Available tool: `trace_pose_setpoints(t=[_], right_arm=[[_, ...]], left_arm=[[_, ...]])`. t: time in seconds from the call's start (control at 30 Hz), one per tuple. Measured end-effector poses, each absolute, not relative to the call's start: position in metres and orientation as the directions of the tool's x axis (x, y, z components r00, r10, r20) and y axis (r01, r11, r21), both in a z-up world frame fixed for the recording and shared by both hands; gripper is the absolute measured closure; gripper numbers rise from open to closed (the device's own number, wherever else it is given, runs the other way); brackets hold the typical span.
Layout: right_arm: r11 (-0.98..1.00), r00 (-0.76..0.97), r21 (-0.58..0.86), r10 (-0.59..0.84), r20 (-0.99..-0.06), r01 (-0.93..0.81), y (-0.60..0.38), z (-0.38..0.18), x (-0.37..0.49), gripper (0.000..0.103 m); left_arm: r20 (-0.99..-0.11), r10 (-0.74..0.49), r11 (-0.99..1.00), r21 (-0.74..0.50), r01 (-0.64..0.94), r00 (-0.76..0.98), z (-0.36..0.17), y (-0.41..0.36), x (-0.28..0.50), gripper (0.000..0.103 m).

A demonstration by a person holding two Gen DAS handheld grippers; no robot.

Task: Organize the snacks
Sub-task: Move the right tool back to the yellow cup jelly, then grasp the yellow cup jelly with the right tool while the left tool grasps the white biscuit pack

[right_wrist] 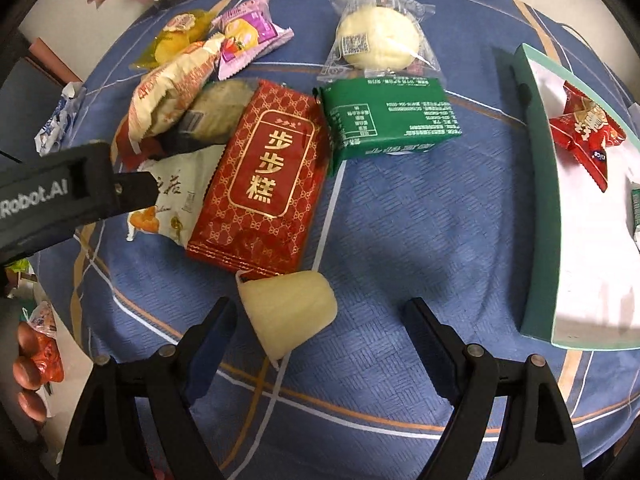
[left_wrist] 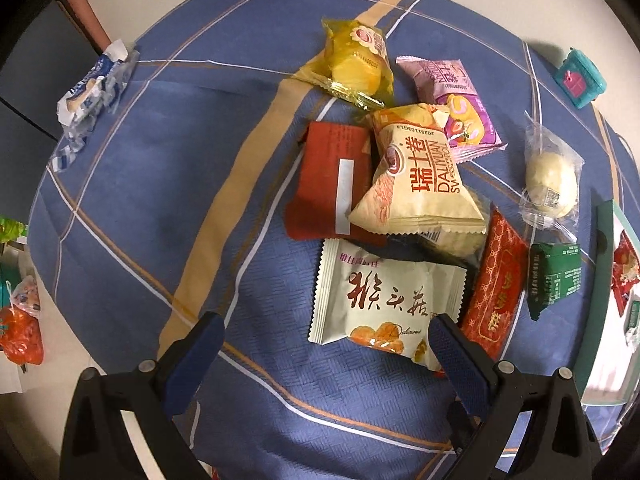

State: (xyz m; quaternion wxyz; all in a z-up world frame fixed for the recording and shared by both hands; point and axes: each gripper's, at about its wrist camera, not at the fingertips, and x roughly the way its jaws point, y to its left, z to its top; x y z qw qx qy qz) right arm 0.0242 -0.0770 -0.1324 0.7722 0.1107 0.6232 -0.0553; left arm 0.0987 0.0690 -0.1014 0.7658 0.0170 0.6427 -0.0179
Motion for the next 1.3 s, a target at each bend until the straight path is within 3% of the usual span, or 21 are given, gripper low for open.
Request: trace_pose_setpoints(t=[0.27, 0.53, 0.67, 0.87, 1.1, 1.3], right_arm=[[0.977, 0.25, 0.098, 0.049, -0.967, 0.188, -0.064, -0.136, 0.033, 0.019], [0.972, 0.273, 0.11, 0.051, -0.961, 0.206, -0.073, -0.127, 0.026, 0.051], [0.975, 0.262, 0.099, 0.045, -0.964, 0.197, -0.074, -0.124, 0.022, 0.06], [0.972, 0.24, 0.103, 0.05, -0.969, 0.212, -0.078, -0.124, 0.015, 0.061], [0.974, 0.225, 0.096, 0.049, -0.973, 0.204, -0.083, -0.119, 0.013, 0.06], [0.969, 0.216, 0.113, 0.065, -0.974, 0.219, -0.082, -0.121, 0.01, 0.06]], left_arm=[[-0.987, -0.015, 0.998, -0.005, 0.059, 0.163, -0.103, 0.065, 0.102, 0.0], [-0.986, -0.035, 0.995, -0.02, 0.093, 0.16, -0.11, 0.057, 0.102, 0.0], [-0.988, -0.042, 0.994, -0.026, 0.105, 0.149, -0.116, 0.047, 0.104, 0.0], [-0.991, -0.026, 0.995, -0.012, 0.103, 0.133, -0.131, 0.038, 0.112, 0.005], [-0.988, -0.063, 0.99, -0.043, 0.133, 0.144, -0.131, 0.028, 0.116, 0.031], [-0.988, -0.069, 0.989, -0.05, 0.139, 0.137, -0.131, 0.019, 0.116, 0.038]])
